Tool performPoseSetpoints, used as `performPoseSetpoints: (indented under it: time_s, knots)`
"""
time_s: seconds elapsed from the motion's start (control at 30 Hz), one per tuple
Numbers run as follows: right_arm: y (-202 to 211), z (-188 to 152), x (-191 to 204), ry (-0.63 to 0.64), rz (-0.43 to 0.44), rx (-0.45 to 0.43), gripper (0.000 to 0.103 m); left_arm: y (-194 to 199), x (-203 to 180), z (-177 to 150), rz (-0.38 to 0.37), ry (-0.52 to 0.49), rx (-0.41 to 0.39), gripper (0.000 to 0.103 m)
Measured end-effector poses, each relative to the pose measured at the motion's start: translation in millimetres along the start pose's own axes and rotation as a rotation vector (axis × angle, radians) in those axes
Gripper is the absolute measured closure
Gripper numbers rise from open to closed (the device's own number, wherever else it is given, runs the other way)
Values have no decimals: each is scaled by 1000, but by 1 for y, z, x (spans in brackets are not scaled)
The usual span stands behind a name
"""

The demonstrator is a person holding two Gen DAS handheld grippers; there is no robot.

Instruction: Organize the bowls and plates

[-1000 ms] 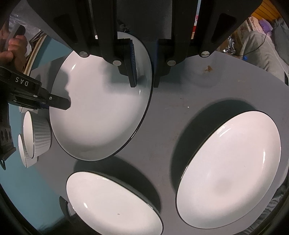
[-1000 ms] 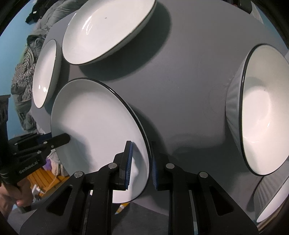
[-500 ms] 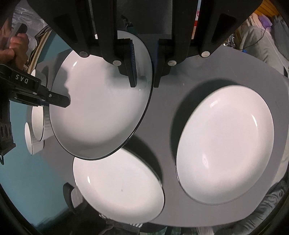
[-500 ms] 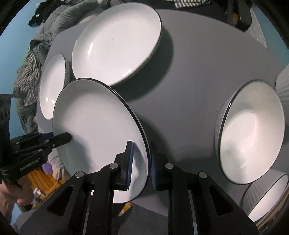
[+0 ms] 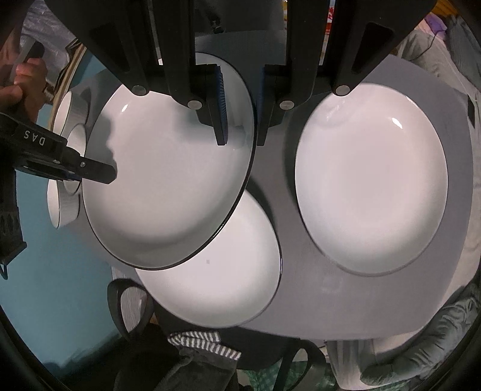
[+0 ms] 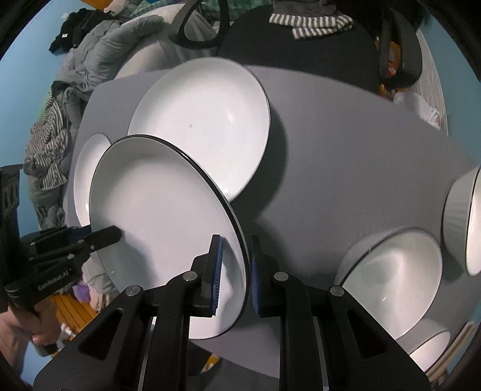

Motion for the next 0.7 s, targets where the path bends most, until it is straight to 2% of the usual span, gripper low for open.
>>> performPoseSetpoints:
  time_s: [0.4, 0.7]
  knots:
    - [-2, 47, 18, 23, -16, -10, 86, 6, 28, 45, 33, 32, -16, 87]
    - [-14, 77, 21, 12, -8, 16, 85, -3, 33, 59, 57, 46, 7, 87]
Point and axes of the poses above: each gripper's, at about its wrist camera, not at the fingertips, and y roughly against the way its jaws point, x to its left, z to its top, the point moved 9 cm from there along -y, roughly the way its jaws point, and after that the axes turned 5 degrees about -y, right-handed, at the moved point
